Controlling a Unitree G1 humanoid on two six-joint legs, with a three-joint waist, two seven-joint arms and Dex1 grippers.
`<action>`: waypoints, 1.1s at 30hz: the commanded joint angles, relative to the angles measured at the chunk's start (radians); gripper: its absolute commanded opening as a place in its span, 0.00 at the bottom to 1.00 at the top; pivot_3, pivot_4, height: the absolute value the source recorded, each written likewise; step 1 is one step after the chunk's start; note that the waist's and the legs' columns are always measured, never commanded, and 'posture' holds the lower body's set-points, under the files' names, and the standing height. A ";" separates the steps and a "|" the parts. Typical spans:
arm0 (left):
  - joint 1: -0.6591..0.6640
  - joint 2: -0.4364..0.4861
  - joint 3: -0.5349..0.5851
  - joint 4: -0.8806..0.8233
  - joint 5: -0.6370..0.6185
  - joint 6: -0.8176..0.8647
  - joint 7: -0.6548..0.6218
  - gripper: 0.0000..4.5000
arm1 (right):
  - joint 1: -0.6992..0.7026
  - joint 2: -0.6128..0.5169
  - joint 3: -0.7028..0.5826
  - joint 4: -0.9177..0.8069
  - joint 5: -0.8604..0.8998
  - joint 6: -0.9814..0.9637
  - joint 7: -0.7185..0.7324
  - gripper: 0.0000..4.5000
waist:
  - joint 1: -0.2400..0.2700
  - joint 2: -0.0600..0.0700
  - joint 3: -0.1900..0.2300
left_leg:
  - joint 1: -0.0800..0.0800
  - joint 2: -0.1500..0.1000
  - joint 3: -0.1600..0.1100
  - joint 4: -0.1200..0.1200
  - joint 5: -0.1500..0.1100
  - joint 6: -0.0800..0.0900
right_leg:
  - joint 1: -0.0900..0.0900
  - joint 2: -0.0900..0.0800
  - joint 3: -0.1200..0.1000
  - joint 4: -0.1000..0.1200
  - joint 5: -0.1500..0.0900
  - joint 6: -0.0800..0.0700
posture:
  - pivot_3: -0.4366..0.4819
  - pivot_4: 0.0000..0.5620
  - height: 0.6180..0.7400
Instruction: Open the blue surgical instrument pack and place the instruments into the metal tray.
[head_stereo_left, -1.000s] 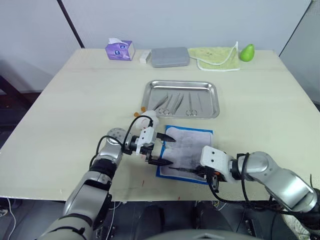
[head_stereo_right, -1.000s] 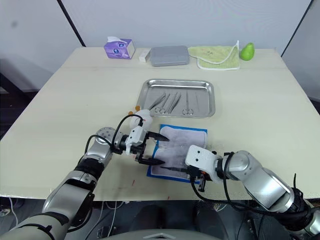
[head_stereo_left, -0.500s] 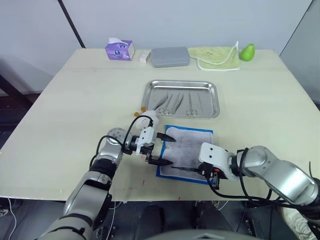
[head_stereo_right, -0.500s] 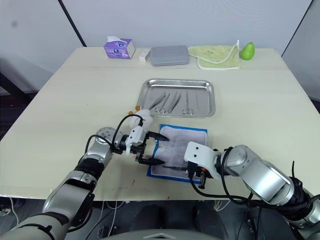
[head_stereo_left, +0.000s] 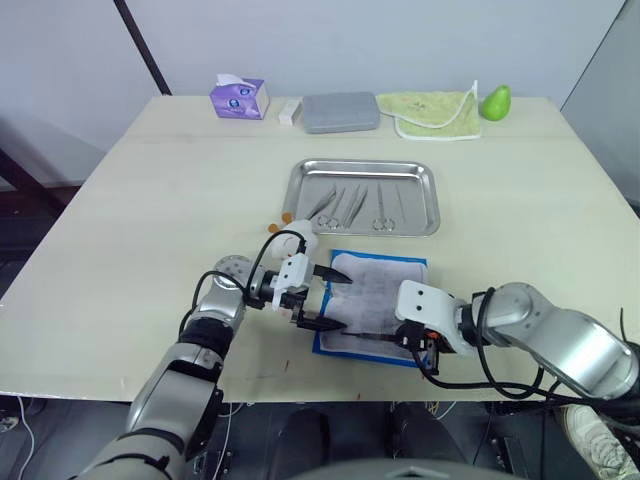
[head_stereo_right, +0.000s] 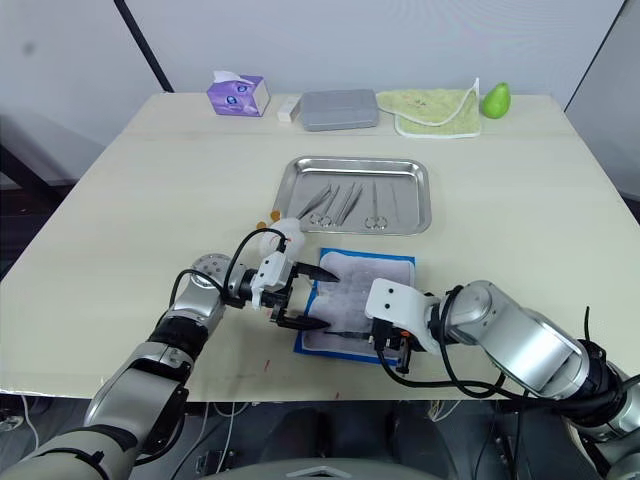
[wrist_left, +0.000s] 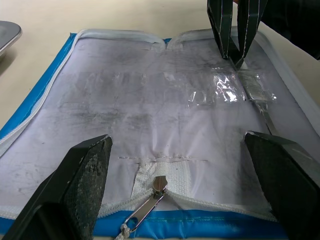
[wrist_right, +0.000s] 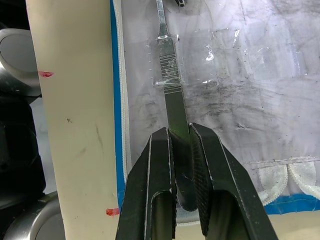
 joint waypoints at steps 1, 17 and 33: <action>0.045 0.008 -0.036 0.045 0.070 0.017 -0.010 1.00 | -0.040 -0.006 -0.006 -0.031 0.006 -0.006 -0.013 0.02 | 0.000 0.000 0.000 | 0.000 0.000 0.000 0.000 0.000 0.000 | 0.000 0.000 0.000 0.000 0.000 0.000 | 0.48 0.27 1.00; 0.038 -0.007 -0.060 0.058 0.126 0.015 0.042 1.00 | -0.099 -0.045 0.048 -0.051 0.007 0.022 -0.023 0.02 | 0.003 0.001 0.001 | -0.001 0.000 0.000 0.000 0.000 0.000 | 0.000 -0.003 0.000 0.000 0.000 0.000 | 0.48 0.27 1.00; 0.041 -0.004 -0.067 0.074 0.145 0.002 0.053 1.00 | -0.056 -0.121 0.024 -0.101 0.027 0.029 -0.040 0.02 | 0.003 0.001 0.001 | -0.002 0.000 0.000 0.000 0.000 0.000 | -0.003 -0.005 0.000 -0.001 0.000 0.000 | 0.48 0.27 1.00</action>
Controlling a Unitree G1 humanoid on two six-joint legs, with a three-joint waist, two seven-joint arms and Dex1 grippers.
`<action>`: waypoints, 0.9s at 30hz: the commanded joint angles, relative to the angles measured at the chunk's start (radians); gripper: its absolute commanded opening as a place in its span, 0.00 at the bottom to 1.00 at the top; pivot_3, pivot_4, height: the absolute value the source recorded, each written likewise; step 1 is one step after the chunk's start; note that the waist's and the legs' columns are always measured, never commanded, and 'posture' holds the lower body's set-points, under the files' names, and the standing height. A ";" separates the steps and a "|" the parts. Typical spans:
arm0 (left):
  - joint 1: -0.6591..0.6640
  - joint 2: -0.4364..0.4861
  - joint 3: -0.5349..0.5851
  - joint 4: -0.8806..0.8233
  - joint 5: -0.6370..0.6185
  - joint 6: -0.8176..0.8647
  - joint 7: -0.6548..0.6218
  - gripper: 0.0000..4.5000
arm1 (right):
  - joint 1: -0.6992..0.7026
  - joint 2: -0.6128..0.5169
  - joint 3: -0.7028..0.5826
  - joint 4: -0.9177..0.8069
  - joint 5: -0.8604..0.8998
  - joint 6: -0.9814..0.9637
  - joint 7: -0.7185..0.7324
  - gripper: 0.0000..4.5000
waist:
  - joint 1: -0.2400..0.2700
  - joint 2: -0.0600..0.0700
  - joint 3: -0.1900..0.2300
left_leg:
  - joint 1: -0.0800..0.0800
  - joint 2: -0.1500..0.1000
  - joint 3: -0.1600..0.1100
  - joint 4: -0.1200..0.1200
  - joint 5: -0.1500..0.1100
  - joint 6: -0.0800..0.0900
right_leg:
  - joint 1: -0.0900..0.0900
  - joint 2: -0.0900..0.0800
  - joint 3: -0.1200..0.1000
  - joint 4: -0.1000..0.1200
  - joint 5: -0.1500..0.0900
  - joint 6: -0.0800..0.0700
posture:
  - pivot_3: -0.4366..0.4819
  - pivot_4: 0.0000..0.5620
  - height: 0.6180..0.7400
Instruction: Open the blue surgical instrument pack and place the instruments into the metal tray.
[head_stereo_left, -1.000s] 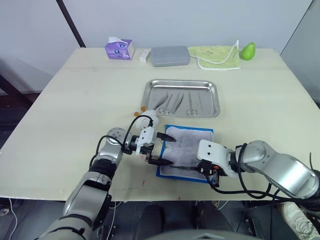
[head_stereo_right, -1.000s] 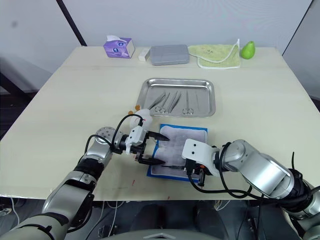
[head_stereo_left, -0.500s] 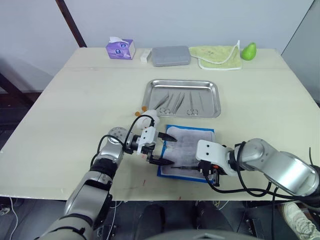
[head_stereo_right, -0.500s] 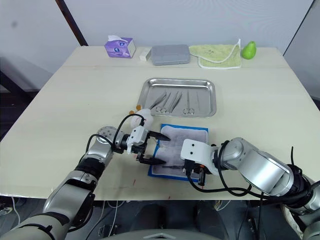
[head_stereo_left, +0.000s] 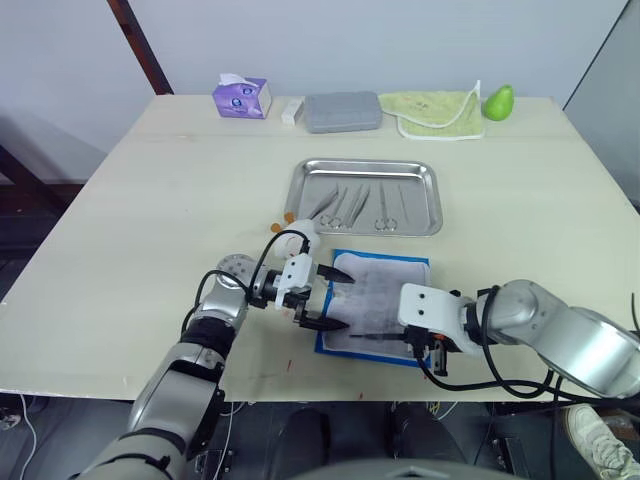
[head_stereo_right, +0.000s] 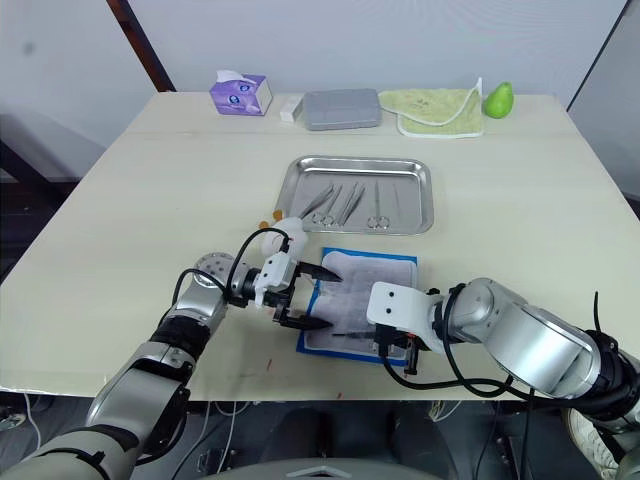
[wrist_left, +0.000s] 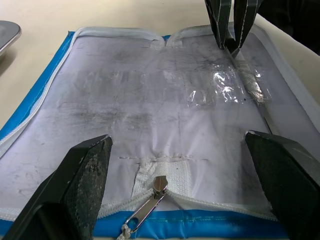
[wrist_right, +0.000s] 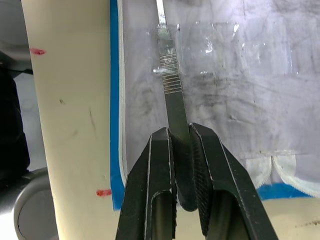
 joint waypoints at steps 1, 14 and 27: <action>0.037 0.004 -0.065 0.091 0.121 -0.001 0.031 1.00 | 0.012 -0.032 -0.045 -0.042 0.011 -0.003 -0.003 0.02 | 0.000 0.000 0.000 | 0.000 0.000 0.000 0.000 0.000 0.000 | 0.000 0.000 0.000 0.000 0.000 0.000 | 0.48 0.27 1.00; 0.036 0.006 -0.061 0.121 0.125 -0.020 0.036 1.00 | 0.189 -0.271 -0.245 -0.053 0.041 -0.148 0.080 0.02 | 0.002 0.000 0.000 | -0.001 -0.001 0.000 -0.001 0.000 0.000 | 0.000 -0.008 -0.002 -0.003 0.000 0.001 | 0.48 0.27 1.00; 0.030 -0.008 -0.048 0.119 0.110 -0.020 0.035 1.00 | 0.363 -0.193 -0.751 -0.017 0.256 -0.186 0.115 0.02 | 0.004 -0.001 0.001 | 0.002 -0.002 0.001 -0.004 0.000 0.000 | 0.005 -0.005 -0.002 -0.006 0.000 0.002 | 0.48 0.27 1.00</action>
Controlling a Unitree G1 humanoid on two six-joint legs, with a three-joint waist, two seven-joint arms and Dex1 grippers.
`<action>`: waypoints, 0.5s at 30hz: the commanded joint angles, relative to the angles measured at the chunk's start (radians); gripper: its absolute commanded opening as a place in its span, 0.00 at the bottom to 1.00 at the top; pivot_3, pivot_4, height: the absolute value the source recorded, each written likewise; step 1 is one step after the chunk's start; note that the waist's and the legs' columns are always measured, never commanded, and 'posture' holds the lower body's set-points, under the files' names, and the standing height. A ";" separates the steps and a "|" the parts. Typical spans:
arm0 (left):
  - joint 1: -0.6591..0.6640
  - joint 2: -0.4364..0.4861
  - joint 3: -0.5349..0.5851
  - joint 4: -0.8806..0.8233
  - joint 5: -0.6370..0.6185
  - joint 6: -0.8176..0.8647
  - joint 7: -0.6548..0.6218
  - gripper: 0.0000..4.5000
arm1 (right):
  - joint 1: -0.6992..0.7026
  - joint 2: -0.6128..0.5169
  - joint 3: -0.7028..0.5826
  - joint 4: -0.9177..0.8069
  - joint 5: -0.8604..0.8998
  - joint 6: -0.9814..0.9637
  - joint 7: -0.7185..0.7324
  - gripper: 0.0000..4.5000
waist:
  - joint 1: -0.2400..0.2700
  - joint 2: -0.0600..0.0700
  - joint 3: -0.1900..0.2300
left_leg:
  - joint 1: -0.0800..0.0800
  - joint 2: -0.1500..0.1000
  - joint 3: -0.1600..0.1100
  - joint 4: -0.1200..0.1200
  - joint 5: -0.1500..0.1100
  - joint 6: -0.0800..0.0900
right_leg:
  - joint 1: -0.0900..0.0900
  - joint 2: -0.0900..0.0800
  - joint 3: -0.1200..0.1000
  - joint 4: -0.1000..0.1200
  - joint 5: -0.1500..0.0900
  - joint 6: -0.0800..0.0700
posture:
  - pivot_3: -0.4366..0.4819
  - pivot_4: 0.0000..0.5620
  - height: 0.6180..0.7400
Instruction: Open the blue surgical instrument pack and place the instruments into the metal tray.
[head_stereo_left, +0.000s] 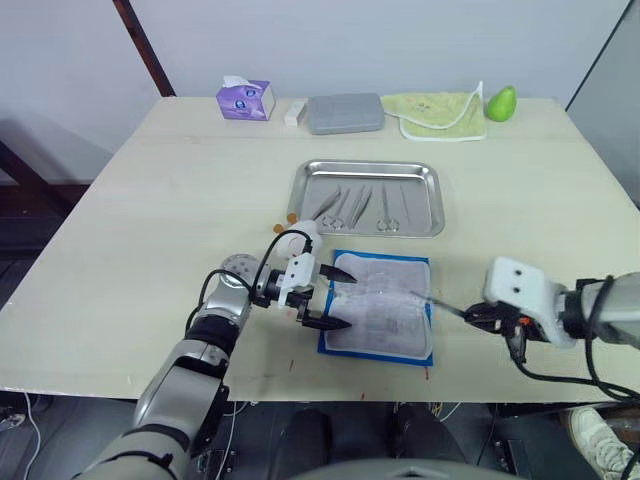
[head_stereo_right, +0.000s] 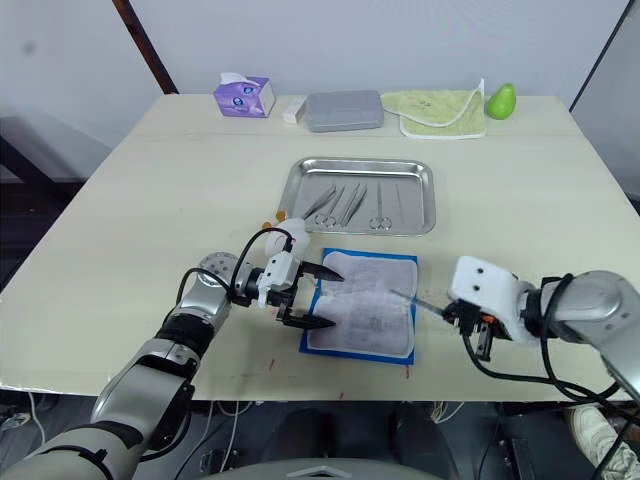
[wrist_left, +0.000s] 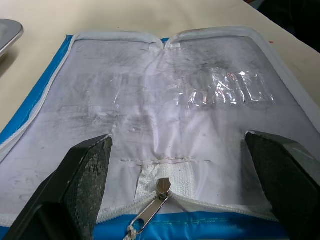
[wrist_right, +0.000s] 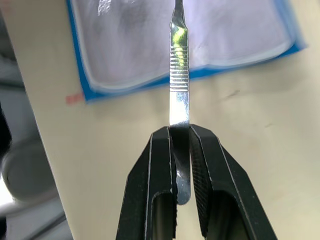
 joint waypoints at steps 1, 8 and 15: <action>0.050 0.011 -0.046 0.072 0.101 0.002 0.034 1.00 | -0.044 0.085 -0.090 0.004 0.086 0.065 -0.060 0.02 | 0.000 0.000 0.000 | 0.000 0.000 0.000 0.000 0.000 0.000 | 0.000 0.000 0.000 0.000 0.000 0.000 | 0.48 0.27 1.00; 0.055 0.011 -0.038 0.050 0.093 0.015 0.041 1.00 | -0.237 0.334 -0.012 0.046 0.108 0.252 -0.305 0.02 | -0.002 0.004 0.001 | 0.000 -0.001 0.000 -0.001 0.000 0.000 | 0.000 0.000 0.000 -0.001 0.000 0.000 | 0.48 0.27 1.00; 0.065 0.010 -0.031 0.020 0.087 0.034 0.048 1.00 | -0.504 0.569 0.073 0.317 -0.012 0.414 -0.525 0.02 | 0.000 0.007 -0.001 | 0.000 -0.002 -0.001 -0.002 0.001 0.001 | 0.000 -0.001 0.001 -0.001 0.000 0.000 | 0.48 0.27 1.00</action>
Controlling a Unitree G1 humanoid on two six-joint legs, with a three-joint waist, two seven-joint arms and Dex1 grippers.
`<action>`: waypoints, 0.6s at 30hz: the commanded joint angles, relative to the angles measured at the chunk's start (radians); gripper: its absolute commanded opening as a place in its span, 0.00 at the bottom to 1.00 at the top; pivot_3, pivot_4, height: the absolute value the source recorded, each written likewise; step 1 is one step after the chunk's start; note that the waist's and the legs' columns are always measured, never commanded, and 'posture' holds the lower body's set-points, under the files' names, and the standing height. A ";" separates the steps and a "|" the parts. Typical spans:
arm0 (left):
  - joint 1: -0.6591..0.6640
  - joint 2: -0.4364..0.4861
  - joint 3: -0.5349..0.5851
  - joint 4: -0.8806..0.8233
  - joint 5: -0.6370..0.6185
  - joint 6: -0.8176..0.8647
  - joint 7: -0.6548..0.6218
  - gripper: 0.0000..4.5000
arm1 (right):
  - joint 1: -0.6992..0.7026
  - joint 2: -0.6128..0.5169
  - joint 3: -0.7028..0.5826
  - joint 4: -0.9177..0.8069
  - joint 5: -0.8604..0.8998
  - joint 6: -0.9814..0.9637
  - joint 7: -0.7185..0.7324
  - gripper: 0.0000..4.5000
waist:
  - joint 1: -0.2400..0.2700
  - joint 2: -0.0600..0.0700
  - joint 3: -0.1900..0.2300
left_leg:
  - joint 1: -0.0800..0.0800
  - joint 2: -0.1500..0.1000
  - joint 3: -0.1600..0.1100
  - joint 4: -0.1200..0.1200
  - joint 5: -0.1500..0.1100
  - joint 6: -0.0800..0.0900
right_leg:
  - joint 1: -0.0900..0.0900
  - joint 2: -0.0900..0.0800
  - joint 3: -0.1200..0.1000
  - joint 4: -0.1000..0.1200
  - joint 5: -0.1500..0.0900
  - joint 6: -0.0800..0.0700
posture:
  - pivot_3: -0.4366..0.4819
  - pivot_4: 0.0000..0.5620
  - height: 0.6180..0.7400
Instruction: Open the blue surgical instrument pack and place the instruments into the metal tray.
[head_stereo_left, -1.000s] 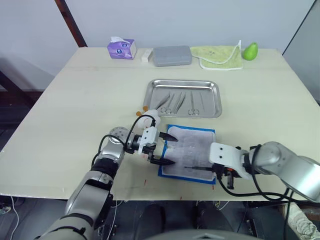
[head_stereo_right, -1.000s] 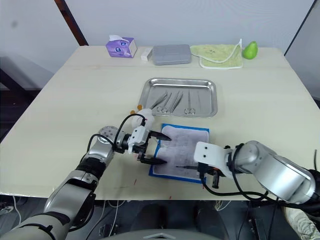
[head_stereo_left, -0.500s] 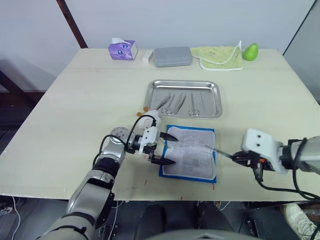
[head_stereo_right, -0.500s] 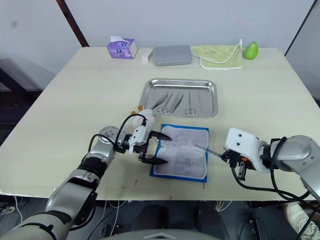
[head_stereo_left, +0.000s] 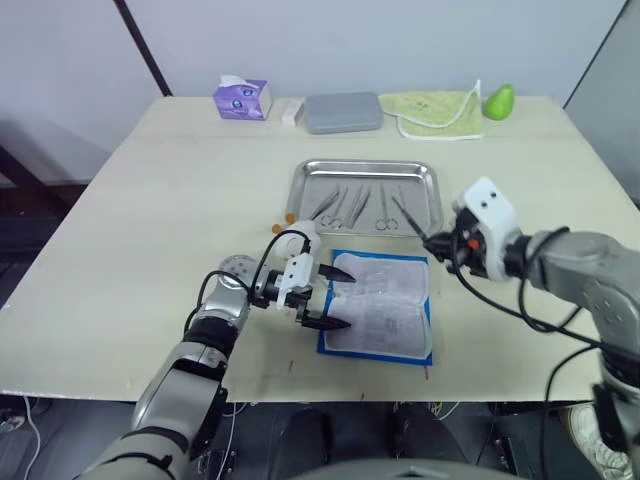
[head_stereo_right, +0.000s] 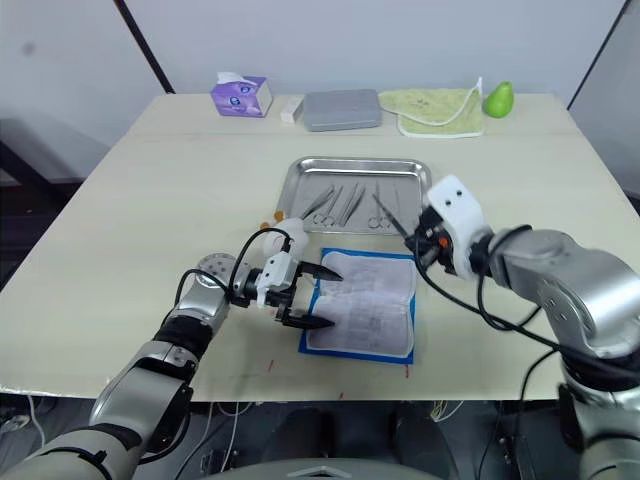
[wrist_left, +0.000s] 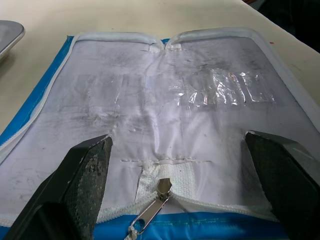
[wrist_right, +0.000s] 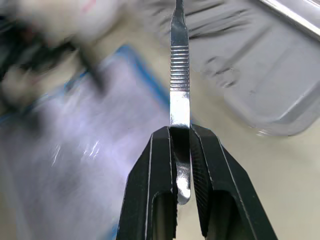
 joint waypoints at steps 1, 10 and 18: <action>0.054 0.010 -0.040 0.048 0.087 0.025 0.041 1.00 | -0.083 0.081 0.013 0.127 -0.076 -0.009 -0.098 0.02 | 0.002 0.000 0.000 | 0.000 0.000 0.000 -0.001 0.000 0.000 | 0.000 0.000 0.000 0.000 0.000 -0.001 | 0.48 0.27 1.00; 0.061 0.008 -0.036 0.025 0.085 0.043 0.053 1.00 | -0.276 0.280 0.004 0.633 -0.238 -0.246 -0.221 0.02 | 0.002 0.002 -0.001 | -0.001 -0.006 0.000 -0.005 0.000 0.000 | 0.000 0.000 -0.001 -0.004 0.005 0.000 | 0.48 0.27 1.00; 0.067 0.006 -0.036 0.015 0.084 0.048 0.062 1.00 | -0.416 0.337 -0.017 1.049 -0.321 -0.449 -0.240 0.02 | 0.000 0.002 0.000 | -0.002 -0.007 0.000 -0.005 0.001 0.001 | 0.000 0.000 -0.001 -0.004 0.005 0.001 | 0.48 0.27 1.00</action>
